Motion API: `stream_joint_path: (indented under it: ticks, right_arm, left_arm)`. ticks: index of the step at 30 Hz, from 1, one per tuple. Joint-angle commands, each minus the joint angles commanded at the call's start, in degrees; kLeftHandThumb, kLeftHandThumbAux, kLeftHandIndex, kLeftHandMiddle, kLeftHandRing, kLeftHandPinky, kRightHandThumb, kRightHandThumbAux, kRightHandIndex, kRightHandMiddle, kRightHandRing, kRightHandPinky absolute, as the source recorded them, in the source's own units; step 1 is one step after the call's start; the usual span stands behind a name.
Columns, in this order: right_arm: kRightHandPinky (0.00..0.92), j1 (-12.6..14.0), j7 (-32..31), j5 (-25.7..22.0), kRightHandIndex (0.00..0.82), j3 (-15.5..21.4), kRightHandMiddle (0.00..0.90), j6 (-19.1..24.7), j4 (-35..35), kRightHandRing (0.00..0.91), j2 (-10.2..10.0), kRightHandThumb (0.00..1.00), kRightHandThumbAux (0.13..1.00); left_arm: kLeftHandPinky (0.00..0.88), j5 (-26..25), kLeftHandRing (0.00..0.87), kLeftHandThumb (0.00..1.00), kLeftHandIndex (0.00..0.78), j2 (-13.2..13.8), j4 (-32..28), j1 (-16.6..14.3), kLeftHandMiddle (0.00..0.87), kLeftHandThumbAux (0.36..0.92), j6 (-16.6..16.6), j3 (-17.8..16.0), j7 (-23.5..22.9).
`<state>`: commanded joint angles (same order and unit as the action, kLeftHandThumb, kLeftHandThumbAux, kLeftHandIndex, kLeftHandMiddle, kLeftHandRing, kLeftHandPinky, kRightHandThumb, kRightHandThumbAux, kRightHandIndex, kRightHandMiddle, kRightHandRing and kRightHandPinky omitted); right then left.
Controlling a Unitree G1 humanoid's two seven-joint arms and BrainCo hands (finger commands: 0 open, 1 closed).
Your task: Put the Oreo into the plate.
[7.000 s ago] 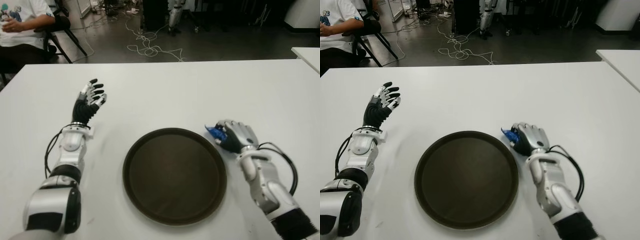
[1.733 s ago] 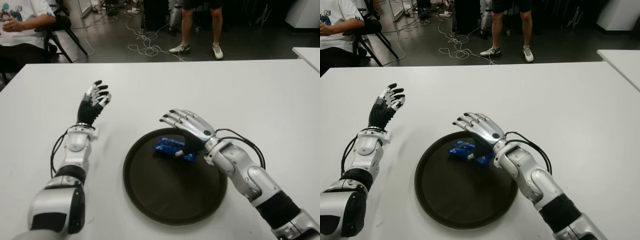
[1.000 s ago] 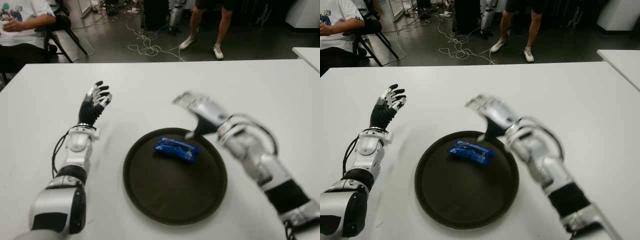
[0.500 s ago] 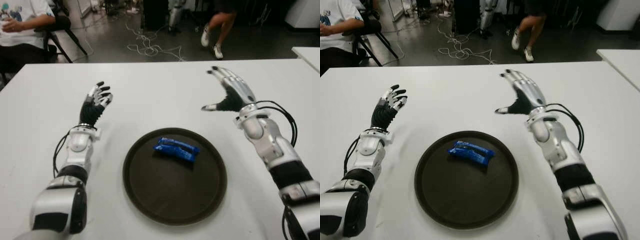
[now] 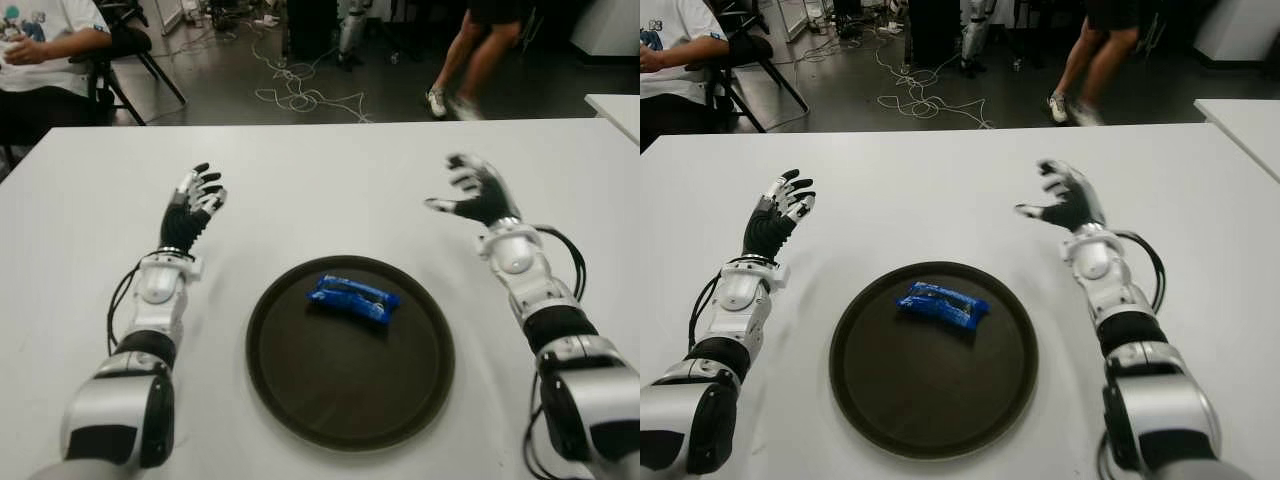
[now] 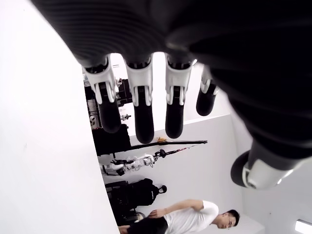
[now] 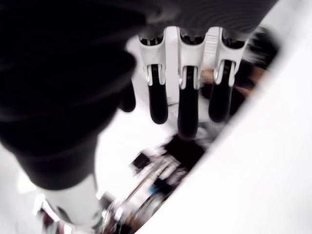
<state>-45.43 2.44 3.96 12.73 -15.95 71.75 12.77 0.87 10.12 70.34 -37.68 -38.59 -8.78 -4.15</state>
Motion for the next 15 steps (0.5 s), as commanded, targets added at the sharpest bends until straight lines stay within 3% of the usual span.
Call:
stream_joint_path:
  ticks: [7,15]
  right_arm:
    - [0.509,0.5,1.3,-0.2,0.331,-1.7,0.443,-2.5,0.1,0.483,-2.5,0.002,0.835]
    - [0.502,0.4,2.5,2.4,0.329,-5.2,0.434,-2.5,0.5,0.478,-2.2,0.035,0.832]
  left_arm:
    - [0.189,0.7,0.202,0.327,0.119,-0.1,0.1,-0.1,0.214,0.585,0.2,0.5,0.7]
    - [0.211,0.8,0.212,0.318,0.123,-0.2,-0.2,-0.1,0.22,0.602,0.3,1.0,0.1]
